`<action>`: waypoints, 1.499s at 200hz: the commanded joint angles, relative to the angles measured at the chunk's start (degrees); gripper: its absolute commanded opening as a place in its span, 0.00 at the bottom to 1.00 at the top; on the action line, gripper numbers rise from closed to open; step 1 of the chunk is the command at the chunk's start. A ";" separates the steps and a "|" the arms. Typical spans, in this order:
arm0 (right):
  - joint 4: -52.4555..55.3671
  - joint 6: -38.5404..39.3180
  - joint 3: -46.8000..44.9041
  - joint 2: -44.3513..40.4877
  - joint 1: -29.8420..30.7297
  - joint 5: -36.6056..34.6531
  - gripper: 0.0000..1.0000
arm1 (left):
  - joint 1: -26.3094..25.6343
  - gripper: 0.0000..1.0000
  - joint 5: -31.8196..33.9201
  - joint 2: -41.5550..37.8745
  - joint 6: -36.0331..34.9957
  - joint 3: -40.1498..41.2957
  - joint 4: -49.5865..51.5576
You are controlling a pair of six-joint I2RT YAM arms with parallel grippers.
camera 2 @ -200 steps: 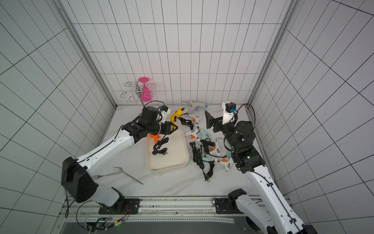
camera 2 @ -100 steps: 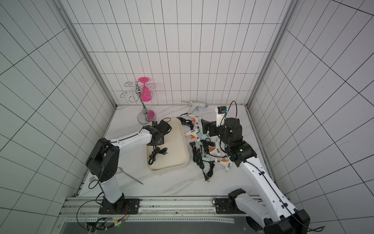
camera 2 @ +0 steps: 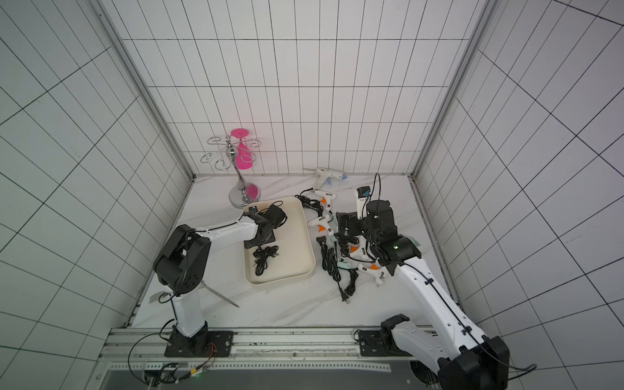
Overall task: Put the hot melt glue gun into the storage box
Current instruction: Place the hot melt adhesive gun in the storage box.
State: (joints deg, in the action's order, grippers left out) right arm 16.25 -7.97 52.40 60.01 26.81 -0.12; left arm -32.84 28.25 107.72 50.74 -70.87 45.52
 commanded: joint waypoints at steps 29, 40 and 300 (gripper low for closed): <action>7.26 -0.50 4.41 2.32 -2.67 -3.36 0.99 | -1.35 0.84 0.93 -9.54 1.98 -0.46 5.30; 8.17 -0.89 5.36 3.20 -2.92 -2.88 1.00 | -2.49 0.84 1.51 -11.64 1.28 -0.90 6.10; 28.85 -2.55 47.94 51.05 -8.95 0.54 0.95 | 17.55 0.04 -19.08 -3.80 -35.21 -2.69 4.22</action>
State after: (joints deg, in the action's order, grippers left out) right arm 42.96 -10.11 96.77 109.16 19.27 -1.37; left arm -15.16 6.15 101.82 19.25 -71.05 46.54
